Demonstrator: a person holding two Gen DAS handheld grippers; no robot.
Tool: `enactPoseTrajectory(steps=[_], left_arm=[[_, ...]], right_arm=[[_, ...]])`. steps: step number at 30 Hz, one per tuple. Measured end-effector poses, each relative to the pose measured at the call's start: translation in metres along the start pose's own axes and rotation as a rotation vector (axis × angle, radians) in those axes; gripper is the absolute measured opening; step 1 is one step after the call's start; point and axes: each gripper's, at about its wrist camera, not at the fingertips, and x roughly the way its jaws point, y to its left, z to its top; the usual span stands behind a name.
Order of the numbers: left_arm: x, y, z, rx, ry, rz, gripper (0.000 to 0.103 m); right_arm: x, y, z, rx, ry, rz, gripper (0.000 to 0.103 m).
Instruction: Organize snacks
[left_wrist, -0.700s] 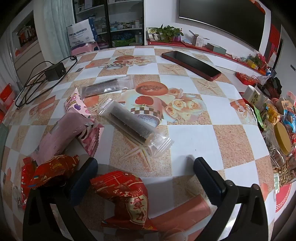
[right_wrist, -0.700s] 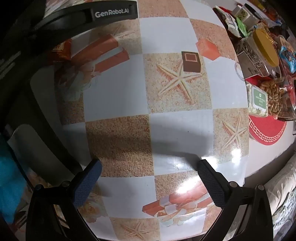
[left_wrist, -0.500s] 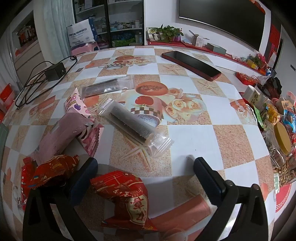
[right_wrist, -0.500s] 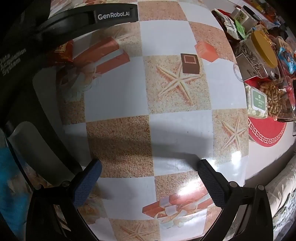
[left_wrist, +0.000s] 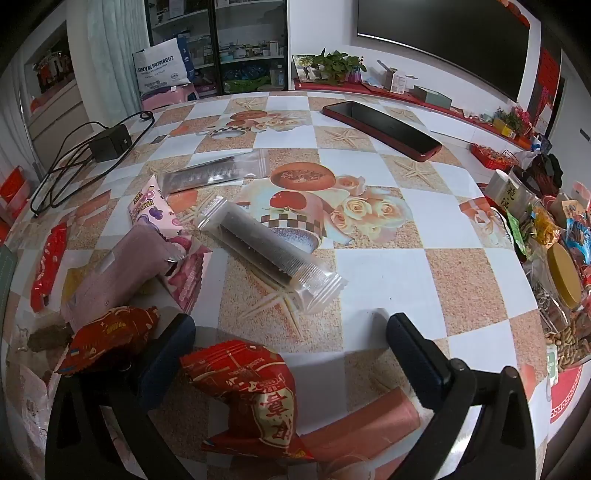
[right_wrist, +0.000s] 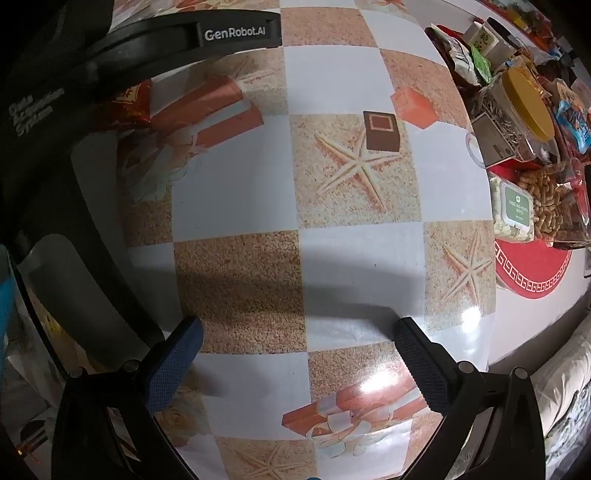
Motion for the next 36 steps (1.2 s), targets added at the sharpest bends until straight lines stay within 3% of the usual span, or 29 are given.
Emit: enactPoseTrajectory(steps=[9, 13, 15, 19, 24, 36], left_arm=[[0.0, 0.0, 0.0, 0.0, 0.0, 0.0, 0.103], [0.0, 0.0, 0.0, 0.0, 0.0, 0.0, 0.103], [0.0, 0.0, 0.0, 0.0, 0.0, 0.0, 0.103], [0.0, 0.0, 0.0, 0.0, 0.0, 0.0, 0.103], [0.0, 0.0, 0.0, 0.0, 0.0, 0.0, 0.103], [0.0, 0.001, 0.0, -0.001, 0.0, -0.001, 0.103]], right_arm=[[-0.002, 0.001, -0.008, 0.002, -0.069, 0.002, 0.103], [-0.003, 0.001, 0.001, 0.015, -0.04, 0.004, 0.103], [0.002, -0.011, -0.021, 0.015, -0.026, 0.01, 0.103], [0.007, -0.015, -0.022, 0.024, 0.01, 0.013, 0.103], [0.007, -0.021, -0.001, 0.059, 0.056, 0.018, 0.103], [0.011, -0.034, 0.018, 0.044, 0.034, 0.019, 0.103]])
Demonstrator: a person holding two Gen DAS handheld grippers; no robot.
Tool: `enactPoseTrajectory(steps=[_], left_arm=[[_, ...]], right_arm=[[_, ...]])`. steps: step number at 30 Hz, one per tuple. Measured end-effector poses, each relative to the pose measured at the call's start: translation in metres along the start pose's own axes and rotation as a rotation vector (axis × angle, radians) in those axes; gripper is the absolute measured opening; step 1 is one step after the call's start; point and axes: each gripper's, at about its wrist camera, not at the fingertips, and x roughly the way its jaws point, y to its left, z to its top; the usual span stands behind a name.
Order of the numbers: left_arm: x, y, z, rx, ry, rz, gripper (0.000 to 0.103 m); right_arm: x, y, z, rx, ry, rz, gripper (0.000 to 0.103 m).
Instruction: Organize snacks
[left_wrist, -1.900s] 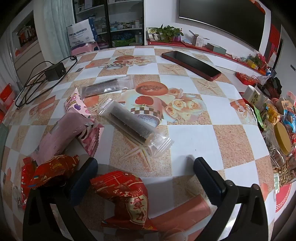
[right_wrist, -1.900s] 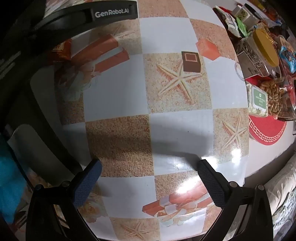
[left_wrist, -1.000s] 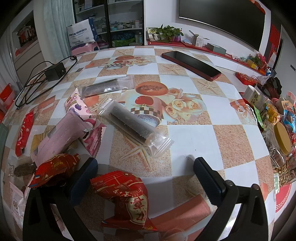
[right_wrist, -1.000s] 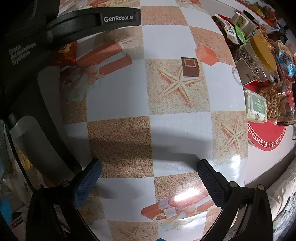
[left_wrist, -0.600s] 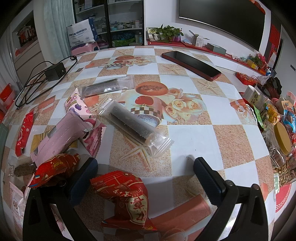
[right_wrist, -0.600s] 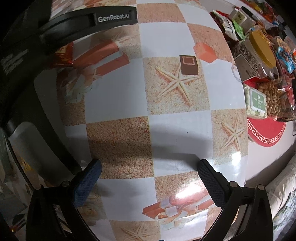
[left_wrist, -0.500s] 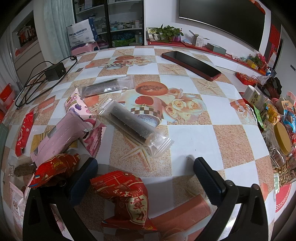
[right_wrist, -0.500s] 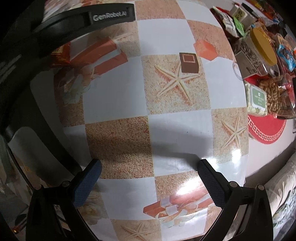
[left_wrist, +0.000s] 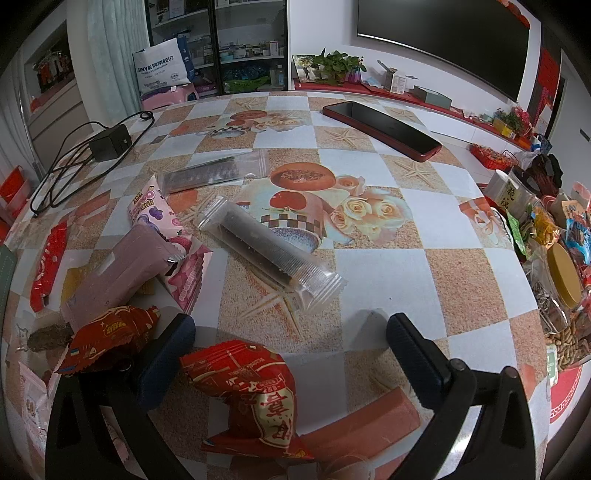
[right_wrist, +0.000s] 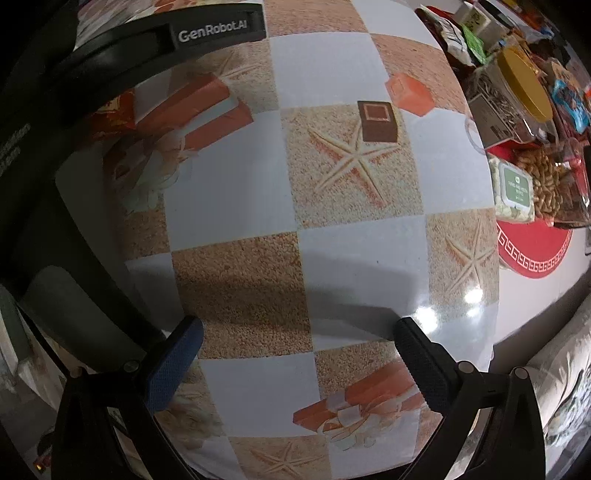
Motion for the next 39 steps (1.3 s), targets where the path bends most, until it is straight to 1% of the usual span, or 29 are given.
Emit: enactPoseTrajectory(steps=[2, 5, 7, 9, 11, 12, 13, 18, 23, 29, 33, 37, 39], left_arm=[[0.0, 0.0, 0.0, 0.0, 0.0, 0.0, 0.103], [0.0, 0.0, 0.0, 0.0, 0.0, 0.0, 0.103], [0.0, 0.0, 0.0, 0.0, 0.0, 0.0, 0.103], [0.0, 0.0, 0.0, 0.0, 0.0, 0.0, 0.103], [0.0, 0.0, 0.0, 0.0, 0.0, 0.0, 0.103], [0.0, 0.0, 0.0, 0.0, 0.0, 0.0, 0.103], [0.0, 0.0, 0.0, 0.0, 0.0, 0.0, 0.103], [0.0, 0.0, 0.0, 0.0, 0.0, 0.0, 0.103], [0.0, 0.0, 0.0, 0.0, 0.0, 0.0, 0.103], [0.0, 0.0, 0.0, 0.0, 0.0, 0.0, 0.103], [0.0, 0.0, 0.0, 0.0, 0.0, 0.0, 0.103], [0.0, 0.0, 0.0, 0.0, 0.0, 0.0, 0.103], [0.0, 0.0, 0.0, 0.0, 0.0, 0.0, 0.103]], right_arm=[[-0.001, -0.001, 0.01, -0.011, -0.004, -0.001, 0.103], [-0.001, 0.008, 0.006, -0.019, 0.001, -0.006, 0.103], [-0.003, 0.01, 0.015, -0.021, 0.009, -0.006, 0.103], [0.0, 0.016, 0.009, -0.021, -0.002, -0.009, 0.103], [0.004, 0.019, -0.005, -0.022, -0.017, -0.011, 0.103], [0.004, 0.019, -0.012, -0.023, -0.024, -0.012, 0.103], [0.005, 0.015, -0.029, -0.025, -0.03, -0.01, 0.103], [0.001, 0.02, -0.038, -0.058, -0.033, -0.012, 0.103], [0.002, 0.03, -0.031, -0.067, -0.014, -0.016, 0.103], [0.0, 0.028, -0.038, -0.065, -0.027, -0.013, 0.103], [0.001, 0.027, -0.037, -0.07, -0.013, -0.013, 0.103], [0.001, 0.028, -0.036, -0.082, -0.02, -0.014, 0.103], [0.002, 0.022, -0.035, -0.086, -0.023, -0.013, 0.103]])
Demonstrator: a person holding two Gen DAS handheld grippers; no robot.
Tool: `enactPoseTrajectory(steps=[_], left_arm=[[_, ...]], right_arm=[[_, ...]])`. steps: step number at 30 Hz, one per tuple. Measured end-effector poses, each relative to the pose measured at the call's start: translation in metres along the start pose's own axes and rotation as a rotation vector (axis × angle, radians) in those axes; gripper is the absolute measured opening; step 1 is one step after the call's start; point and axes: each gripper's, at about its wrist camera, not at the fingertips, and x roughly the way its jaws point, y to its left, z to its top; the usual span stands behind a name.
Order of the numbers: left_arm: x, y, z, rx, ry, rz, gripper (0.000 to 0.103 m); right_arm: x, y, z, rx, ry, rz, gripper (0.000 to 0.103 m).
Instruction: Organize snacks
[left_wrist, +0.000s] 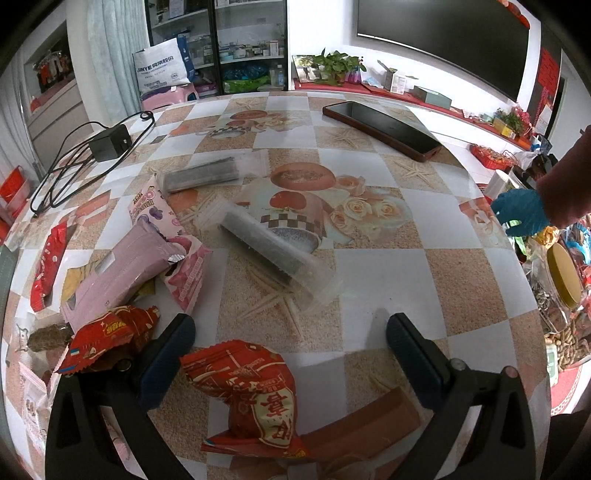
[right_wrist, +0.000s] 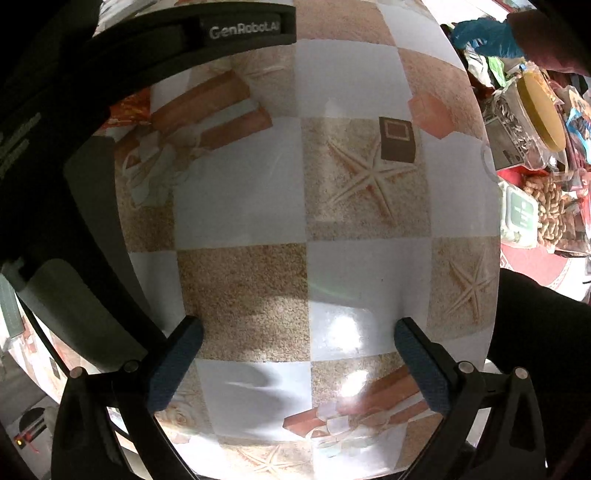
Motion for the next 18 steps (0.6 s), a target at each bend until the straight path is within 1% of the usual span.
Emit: enactPoseTrajectory(steps=[8, 18], left_arm=[[0.0, 0.0, 0.0, 0.0, 0.0, 0.0, 0.103], [0.0, 0.0001, 0.0, 0.0, 0.0, 0.0, 0.103]], right_arm=[[-0.0001, 0.0005, 0.0035, -0.006, 0.019, 0.0, 0.103], [-0.0027, 0.0006, -0.0025, -0.011, -0.009, 0.0, 0.103]])
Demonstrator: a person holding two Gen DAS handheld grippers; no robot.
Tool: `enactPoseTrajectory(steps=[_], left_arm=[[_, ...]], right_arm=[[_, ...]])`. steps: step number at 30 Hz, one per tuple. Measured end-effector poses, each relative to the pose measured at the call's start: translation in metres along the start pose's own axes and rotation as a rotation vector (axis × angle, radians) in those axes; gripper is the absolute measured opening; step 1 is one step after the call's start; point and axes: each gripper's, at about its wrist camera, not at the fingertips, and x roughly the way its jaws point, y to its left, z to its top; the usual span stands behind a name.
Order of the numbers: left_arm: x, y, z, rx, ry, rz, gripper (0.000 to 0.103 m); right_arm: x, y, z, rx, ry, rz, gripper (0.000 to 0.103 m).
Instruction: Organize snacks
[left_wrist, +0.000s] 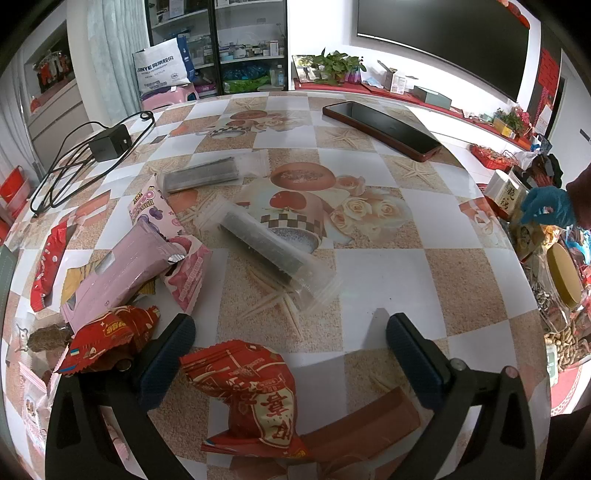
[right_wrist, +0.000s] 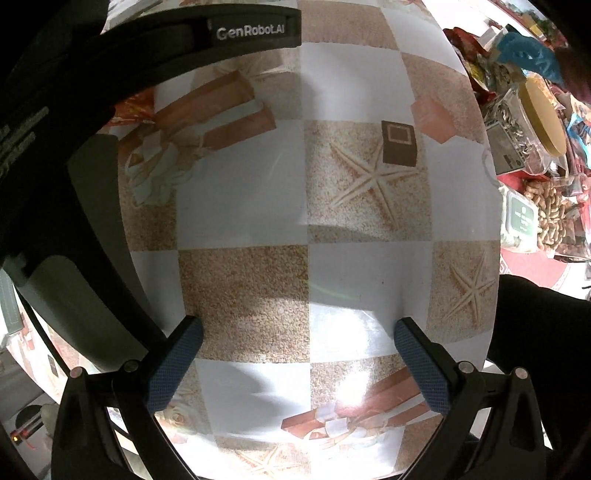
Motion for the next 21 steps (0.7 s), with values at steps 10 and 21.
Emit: enactPoseTrajectory(steps=[10, 21], left_arm=[[0.0, 0.0001, 0.0, 0.0, 0.0, 0.0, 0.103], [0.0, 0.0, 0.0, 0.0, 0.0, 0.0, 0.103]], right_arm=[[0.0, 0.0003, -0.0015, -0.004, 0.012, -0.001, 0.103], [0.0008, 0.0002, 0.0001, -0.004, 0.007, -0.002, 0.103]])
